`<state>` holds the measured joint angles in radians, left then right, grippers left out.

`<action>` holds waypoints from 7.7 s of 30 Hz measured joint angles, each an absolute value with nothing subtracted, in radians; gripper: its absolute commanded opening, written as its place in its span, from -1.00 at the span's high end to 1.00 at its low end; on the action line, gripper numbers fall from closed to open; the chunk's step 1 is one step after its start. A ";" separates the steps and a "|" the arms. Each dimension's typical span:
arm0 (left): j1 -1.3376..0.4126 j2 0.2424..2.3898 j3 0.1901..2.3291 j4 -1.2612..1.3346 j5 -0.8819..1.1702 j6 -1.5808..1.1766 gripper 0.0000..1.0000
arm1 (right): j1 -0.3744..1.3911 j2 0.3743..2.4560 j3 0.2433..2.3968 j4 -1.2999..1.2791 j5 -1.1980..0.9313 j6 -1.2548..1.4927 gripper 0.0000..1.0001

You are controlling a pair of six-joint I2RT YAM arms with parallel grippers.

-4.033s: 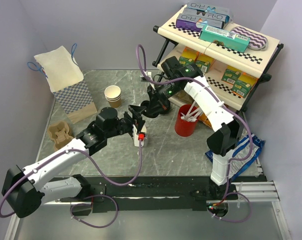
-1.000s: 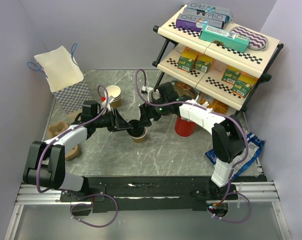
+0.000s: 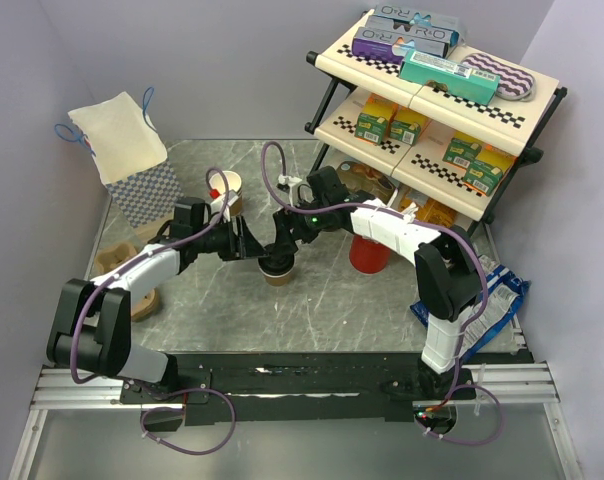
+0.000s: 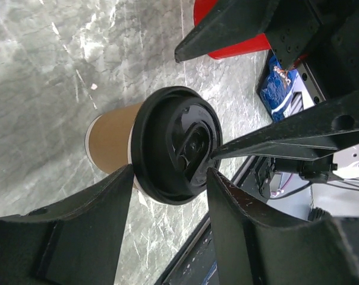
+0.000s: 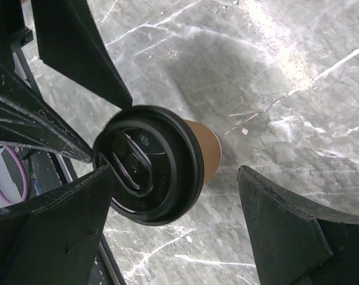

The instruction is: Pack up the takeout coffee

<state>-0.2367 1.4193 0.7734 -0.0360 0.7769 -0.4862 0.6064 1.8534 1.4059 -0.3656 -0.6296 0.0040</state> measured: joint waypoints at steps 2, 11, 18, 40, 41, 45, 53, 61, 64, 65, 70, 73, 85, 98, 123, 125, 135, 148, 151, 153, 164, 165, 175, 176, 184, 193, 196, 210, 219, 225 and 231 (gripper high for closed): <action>-0.243 1.420 0.775 -0.036 0.772 -0.483 -0.16 | 0.606 1.853 1.406 -0.369 -0.621 0.006 -0.81; -0.244 1.422 0.797 -0.081 0.734 -0.452 -0.18 | 0.606 1.853 1.405 -0.383 -0.610 0.006 -0.80; -0.244 1.422 0.799 -0.093 0.719 -0.440 -0.20 | 0.606 1.853 1.389 -0.379 -0.654 0.007 -0.80; -0.222 1.456 0.750 -0.023 0.787 -0.465 -0.12 | 0.600 1.856 1.340 -0.351 -0.781 0.016 -0.75; -0.221 1.461 0.750 -0.018 0.791 -0.466 -0.12 | 0.598 1.860 1.338 -0.351 -0.785 0.018 -0.74; -0.218 1.476 0.750 0.001 0.810 -0.466 -0.10 | 0.590 1.888 1.326 -0.331 -0.804 0.031 -0.68; -0.217 1.486 0.738 0.036 0.824 -0.475 -0.06 | 0.565 1.917 1.309 -0.290 -0.870 0.060 -0.62; -0.209 1.478 0.663 0.181 0.863 -0.477 0.02 | 0.553 1.921 1.265 -0.201 -0.909 0.076 -0.61; -0.206 1.491 0.636 0.264 0.889 -0.487 0.03 | 0.546 1.919 1.227 -0.130 -0.933 0.096 -0.60; -0.206 1.499 0.637 0.276 0.896 -0.491 0.03 | 0.543 1.919 1.214 -0.105 -0.939 0.105 -0.60; -0.200 1.559 0.653 0.295 0.936 -0.501 0.08 | 0.541 1.909 1.181 -0.041 -0.930 0.126 -0.57; -0.197 1.595 0.660 0.336 0.967 -0.522 0.10 | 0.542 1.901 1.172 -0.035 -0.906 0.134 -0.57; -0.195 1.634 0.672 0.384 1.007 -0.532 -0.39 | 0.552 1.865 1.177 -0.062 -0.850 0.083 -0.74; -0.211 1.512 0.787 0.099 0.893 -0.332 -0.99 | 0.527 1.818 1.270 -0.232 -0.779 -0.057 -1.00; -0.012 1.128 0.987 -0.470 0.543 -0.093 -0.99 | 0.696 1.675 1.255 -0.447 -0.607 -0.884 -1.00; 0.006 1.111 0.992 -0.483 0.545 -0.099 -0.99 | 0.714 1.689 1.255 -0.446 -0.593 -0.895 -1.00; 0.070 1.093 1.026 -0.509 0.545 -0.113 -0.99 | 0.756 1.775 1.264 -0.346 -0.496 -0.899 -0.99; 0.099 1.048 1.031 -0.572 0.545 -0.117 -0.99 | 0.781 1.916 1.345 -0.105 -0.242 -0.784 -0.94; 0.105 1.034 1.031 -0.579 0.546 -0.117 -0.99 | 0.781 1.941 1.349 -0.051 -0.163 -0.778 -0.96; 0.108 1.027 1.031 -0.583 0.548 -0.117 -0.99 | 0.781 1.967 1.364 -0.007 -0.112 -0.775 -0.98; 0.114 1.026 1.031 -0.585 0.553 -0.117 -0.99 | 0.772 2.096 1.467 0.142 0.069 -0.789 -1.00; 0.114 1.026 1.031 -0.584 0.552 -0.117 -0.99 | 0.770 2.102 1.475 0.141 0.068 -0.788 -1.00; 0.115 1.061 1.053 -0.557 0.553 -0.116 -0.99 | 0.730 2.104 1.507 0.083 0.016 -0.706 -1.00; 0.115 1.064 1.053 -0.554 0.554 -0.116 -0.99 | 0.725 2.104 1.510 0.078 0.005 -0.696 -1.00; 0.115 1.099 1.063 -0.535 0.561 -0.117 -0.99 | 0.689 2.102 1.560 -0.020 -0.099 -0.617 -1.00; 0.115 1.162 1.135 -0.511 0.544 -0.117 -0.99 | 0.686 2.102 1.622 -0.093 -0.167 -0.551 -1.00; 0.115 1.204 1.174 -0.493 0.523 -0.120 -0.99 | 0.686 2.101 1.624 -0.093 -0.170 -0.542 -1.00; 0.113 1.385 1.316 -0.441 0.473 -0.125 -0.99 | 0.686 2.056 1.624 -0.110 -0.182 -0.528 -1.00; 0.049 1.525 1.410 -0.428 0.472 -0.097 -0.89 | 0.686 1.957 1.624 -0.146 -0.247 -0.501 -1.00; 0.012 1.671 1.549 -0.433 0.447 -0.053 -0.50 | 0.686 1.844 1.613 -0.221 -0.286 -0.479 -1.00; 0.011 1.831 1.709 -0.439 0.410 0.015 -0.49 | 0.686 1.630 1.551 -0.286 -0.329 -0.463 -0.99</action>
<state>0.0113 1.8309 1.7092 -0.4389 0.4099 0.0147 0.6865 1.6299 1.5509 -0.2863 -0.3294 -0.4633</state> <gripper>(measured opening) 0.731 0.997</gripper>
